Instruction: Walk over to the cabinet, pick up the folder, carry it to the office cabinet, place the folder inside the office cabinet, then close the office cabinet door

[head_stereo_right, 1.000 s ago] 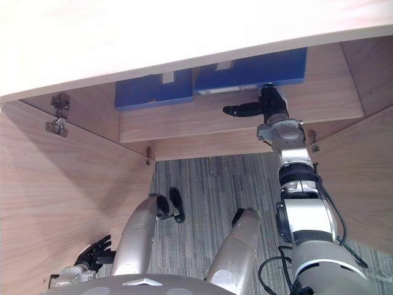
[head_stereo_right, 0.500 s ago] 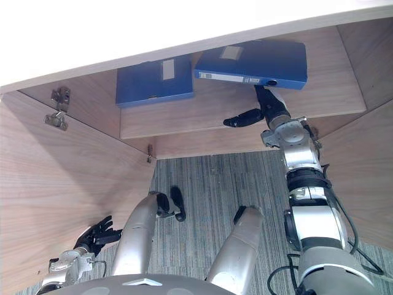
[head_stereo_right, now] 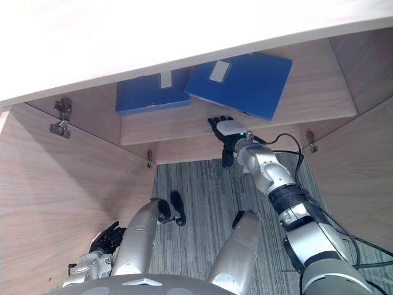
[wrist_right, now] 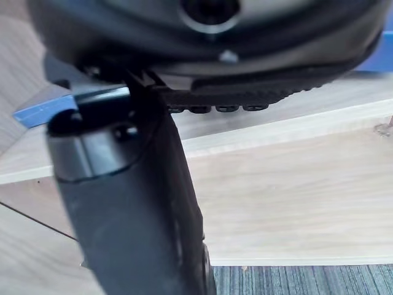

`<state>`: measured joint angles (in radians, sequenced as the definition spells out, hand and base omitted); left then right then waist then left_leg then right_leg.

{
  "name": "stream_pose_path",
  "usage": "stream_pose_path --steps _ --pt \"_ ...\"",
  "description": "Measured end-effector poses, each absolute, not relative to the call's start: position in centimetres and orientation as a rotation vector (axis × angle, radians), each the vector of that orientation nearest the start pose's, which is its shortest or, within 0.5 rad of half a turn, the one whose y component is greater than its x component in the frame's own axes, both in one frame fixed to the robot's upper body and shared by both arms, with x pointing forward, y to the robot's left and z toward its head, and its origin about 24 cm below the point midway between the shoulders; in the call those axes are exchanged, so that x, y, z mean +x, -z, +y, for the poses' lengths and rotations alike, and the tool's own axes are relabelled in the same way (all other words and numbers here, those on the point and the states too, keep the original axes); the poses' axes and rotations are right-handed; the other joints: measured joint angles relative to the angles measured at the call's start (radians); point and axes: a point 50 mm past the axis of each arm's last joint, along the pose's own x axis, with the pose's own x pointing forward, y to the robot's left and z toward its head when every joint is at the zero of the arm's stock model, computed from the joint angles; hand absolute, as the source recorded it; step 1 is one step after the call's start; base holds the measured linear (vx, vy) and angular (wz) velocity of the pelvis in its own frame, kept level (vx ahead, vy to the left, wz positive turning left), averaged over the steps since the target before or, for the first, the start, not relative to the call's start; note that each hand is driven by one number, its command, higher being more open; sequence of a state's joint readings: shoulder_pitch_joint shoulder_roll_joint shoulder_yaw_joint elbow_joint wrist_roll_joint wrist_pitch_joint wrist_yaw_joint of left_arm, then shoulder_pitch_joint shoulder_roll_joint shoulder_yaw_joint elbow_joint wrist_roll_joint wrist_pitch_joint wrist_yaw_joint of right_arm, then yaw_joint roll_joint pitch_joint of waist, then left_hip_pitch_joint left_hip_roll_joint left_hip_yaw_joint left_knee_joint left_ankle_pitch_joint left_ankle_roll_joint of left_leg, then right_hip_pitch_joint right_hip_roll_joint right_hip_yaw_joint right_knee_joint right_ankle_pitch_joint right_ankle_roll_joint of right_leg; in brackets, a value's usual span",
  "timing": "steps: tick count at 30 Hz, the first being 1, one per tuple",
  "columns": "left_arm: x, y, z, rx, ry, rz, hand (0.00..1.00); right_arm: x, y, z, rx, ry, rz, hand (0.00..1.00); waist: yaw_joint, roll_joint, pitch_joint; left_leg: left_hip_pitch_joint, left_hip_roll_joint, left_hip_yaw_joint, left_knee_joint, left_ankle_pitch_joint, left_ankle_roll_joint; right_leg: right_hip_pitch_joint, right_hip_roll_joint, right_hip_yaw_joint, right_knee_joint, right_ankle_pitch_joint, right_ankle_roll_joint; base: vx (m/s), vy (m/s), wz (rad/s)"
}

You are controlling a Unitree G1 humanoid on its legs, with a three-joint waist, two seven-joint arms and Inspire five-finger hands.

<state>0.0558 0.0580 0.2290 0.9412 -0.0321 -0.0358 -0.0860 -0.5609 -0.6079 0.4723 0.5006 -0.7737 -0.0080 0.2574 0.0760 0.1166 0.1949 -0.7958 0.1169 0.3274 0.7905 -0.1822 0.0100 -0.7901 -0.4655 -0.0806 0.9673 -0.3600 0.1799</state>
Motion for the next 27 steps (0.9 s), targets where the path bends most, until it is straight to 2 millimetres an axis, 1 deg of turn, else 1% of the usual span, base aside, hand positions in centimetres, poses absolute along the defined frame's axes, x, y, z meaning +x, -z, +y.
stream_pose_path --steps 3,6,8,10,14,18,20,21,24,26,27 --pt "12.8 14.7 20.1 -0.107 -0.192 0.953 1.00 34.3 -6.0 -19.5 -1.549 -0.478 0.176 1.00 -0.001 -0.004 -0.007 0.015 -0.001 0.000 -0.010 0.002 -0.001 0.020 0.003 -0.004 -0.017 0.008 0.001 0.00 0.044 -0.03" --pt "13.2 14.6 20.4 -0.090 -0.207 0.952 1.00 34.8 -4.7 -18.8 -1.547 -0.473 0.206 1.00 -0.007 -0.022 -0.013 0.034 -0.004 -0.004 -0.011 0.003 0.000 0.045 0.000 -0.011 -0.021 0.010 0.003 -0.02 0.047 0.03" --pt "14.0 14.4 20.6 -0.079 -0.217 0.934 1.00 35.0 -3.9 -18.7 -1.552 -0.447 0.238 1.00 -0.001 -0.037 -0.021 0.035 -0.010 -0.008 -0.011 0.008 0.002 0.048 -0.006 -0.012 -0.016 0.010 0.003 -0.06 0.049 0.09" --pt "14.5 14.2 20.7 -0.075 -0.222 0.921 1.00 35.2 -3.7 -18.9 -1.537 -0.429 0.255 1.00 0.000 -0.039 -0.022 0.033 -0.019 -0.013 -0.012 0.015 0.005 0.049 -0.013 -0.012 -0.012 0.010 0.002 -0.07 0.060 0.13" --pt "15.6 13.8 20.3 -0.087 -0.225 0.890 1.00 35.8 -4.1 -19.4 -1.483 -0.375 0.277 1.00 0.001 -0.037 -0.023 0.016 -0.031 -0.014 -0.014 0.032 0.011 0.037 -0.024 -0.011 -0.008 0.020 0.011 -0.09 0.097 0.12" --pt "16.0 13.6 20.4 -0.095 -0.232 0.872 1.00 36.4 -5.2 -19.6 -1.356 -0.288 0.231 1.00 0.001 -0.040 -0.021 -0.009 -0.035 0.004 -0.036 0.050 0.020 0.001 -0.023 0.004 -0.017 0.024 0.012 -0.06 0.093 0.06" --pt "16.0 13.6 20.4 -0.095 -0.235 0.872 1.00 36.6 -5.6 -19.6 -1.310 -0.265 0.218 1.00 0.001 -0.040 -0.021 -0.012 -0.035 0.021 -0.056 0.056 0.016 -0.012 -0.021 0.013 -0.031 0.029 0.008 -0.04 0.086 -0.04" --pt "16.0 13.6 20.4 -0.095 -0.236 0.872 1.00 36.7 -5.9 -19.6 -1.290 -0.254 0.210 1.00 0.000 -0.040 -0.021 -0.013 -0.035 0.031 -0.070 0.059 0.017 -0.018 -0.019 0.015 -0.048 0.042 0.005 -0.03 0.086 -0.06" --pt "16.0 13.6 20.4 -0.095 -0.236 0.870 1.00 37.1 -6.4 -19.7 -1.246 -0.237 0.208 1.00 0.000 -0.038 -0.020 -0.014 -0.034 0.044 -0.090 0.061 0.013 -0.021 -0.016 0.016 -0.073 0.047 0.002 -0.02 0.084 -0.06" --pt "16.1 13.5 20.5 -0.094 -0.236 0.869 1.00 37.5 -6.9 -19.8 -1.203 -0.230 0.212 1.00 -0.001 -0.035 -0.018 -0.014 -0.034 0.049 -0.090 0.061 0.013 -0.021 -0.014 0.020 -0.081 0.058 -0.005 -0.01 0.080 -0.05" --pt "16.5 13.4 20.5 -0.094 -0.230 0.861 1.00 37.7 -7.4 -19.9 -1.185 -0.229 0.216 1.00 -0.002 -0.030 -0.015 -0.015 -0.035 0.051 -0.090 0.061 0.013 -0.021 -0.014 0.022 -0.083 0.059 -0.004 -0.03 0.086 0.01"
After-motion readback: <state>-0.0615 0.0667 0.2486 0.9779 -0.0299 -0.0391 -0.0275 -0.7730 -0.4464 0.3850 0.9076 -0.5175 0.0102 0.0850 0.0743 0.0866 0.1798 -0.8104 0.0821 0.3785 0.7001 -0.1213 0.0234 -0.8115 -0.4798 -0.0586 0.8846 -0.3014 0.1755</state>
